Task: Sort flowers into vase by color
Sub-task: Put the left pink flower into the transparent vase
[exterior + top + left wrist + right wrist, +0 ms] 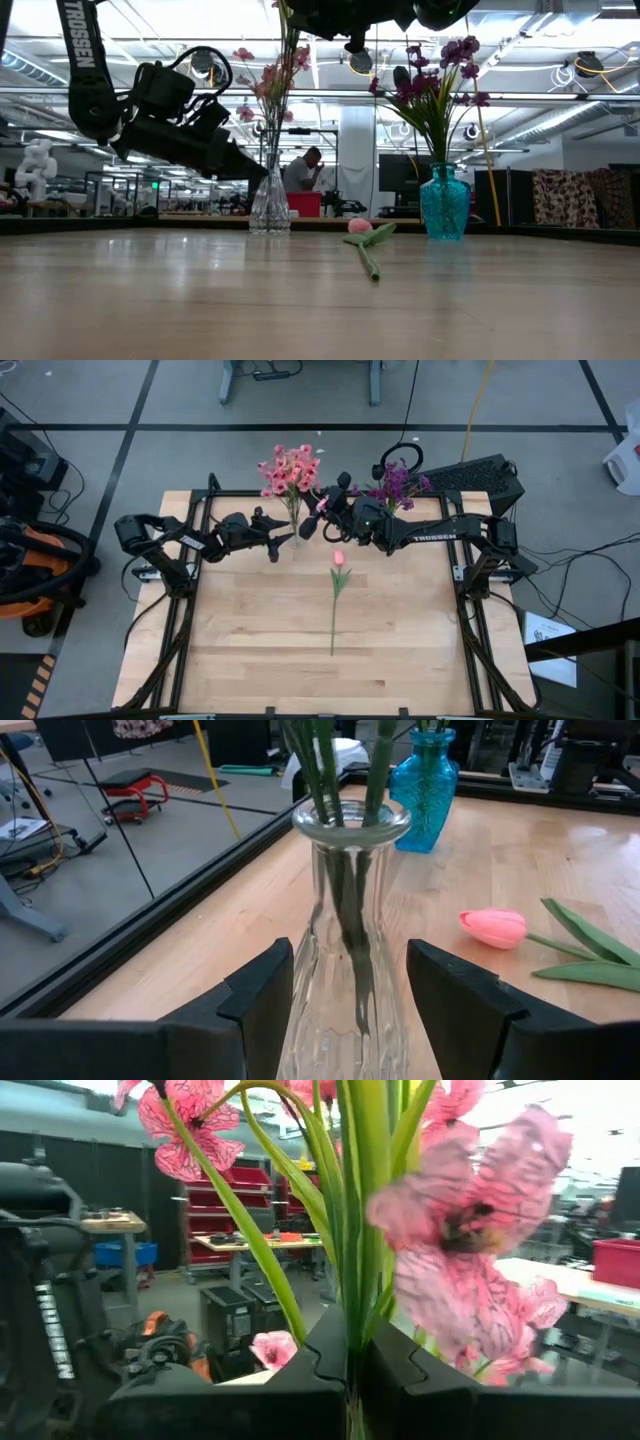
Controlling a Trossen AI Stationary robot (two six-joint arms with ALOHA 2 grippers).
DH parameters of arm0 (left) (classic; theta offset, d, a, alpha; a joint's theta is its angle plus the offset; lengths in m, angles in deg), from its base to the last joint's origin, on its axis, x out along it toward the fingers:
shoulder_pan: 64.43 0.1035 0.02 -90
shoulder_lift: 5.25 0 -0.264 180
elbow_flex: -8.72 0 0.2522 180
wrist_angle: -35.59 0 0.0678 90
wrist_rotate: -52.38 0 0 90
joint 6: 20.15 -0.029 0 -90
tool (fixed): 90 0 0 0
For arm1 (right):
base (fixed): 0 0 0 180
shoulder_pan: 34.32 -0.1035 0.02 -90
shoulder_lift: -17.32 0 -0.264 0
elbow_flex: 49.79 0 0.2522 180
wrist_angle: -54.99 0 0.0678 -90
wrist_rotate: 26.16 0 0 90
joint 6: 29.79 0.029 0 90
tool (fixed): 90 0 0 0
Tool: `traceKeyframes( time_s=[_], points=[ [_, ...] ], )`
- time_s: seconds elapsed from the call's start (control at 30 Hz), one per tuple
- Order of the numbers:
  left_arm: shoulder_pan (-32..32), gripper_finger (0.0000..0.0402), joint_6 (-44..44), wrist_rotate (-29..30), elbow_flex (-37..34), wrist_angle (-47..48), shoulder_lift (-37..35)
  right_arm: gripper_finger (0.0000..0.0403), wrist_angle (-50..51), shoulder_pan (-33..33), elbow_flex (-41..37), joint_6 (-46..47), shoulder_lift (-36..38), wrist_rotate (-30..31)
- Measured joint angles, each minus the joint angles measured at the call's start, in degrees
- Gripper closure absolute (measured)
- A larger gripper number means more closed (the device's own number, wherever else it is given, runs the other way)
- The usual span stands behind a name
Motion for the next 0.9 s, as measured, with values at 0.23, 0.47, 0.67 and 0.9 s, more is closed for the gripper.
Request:
traceKeyframes(
  time_s=[0.23,0.47,0.67,0.9],
  points=[
    [0.00,0.0199,-0.02,0.02,0.00,0.04,0.00,0.0403,0.71,0.66,0.00,0.26,-0.17,-2.07],
    [0.00,0.0199,-0.07,0.04,0.00,0.13,0.00,0.0401,-0.85,0.82,0.07,0.48,-2.12,-1.85],
    [0.07,0.0199,-0.54,0.40,0.00,0.73,0.00,0.0381,-1.31,1.00,0.04,1.54,-3.51,-1.83],
    [0.07,0.0199,-0.54,0.42,0.00,1.03,0.02,0.0367,0.23,1.90,0.01,4.62,-4.95,-1.83]
  ],
)
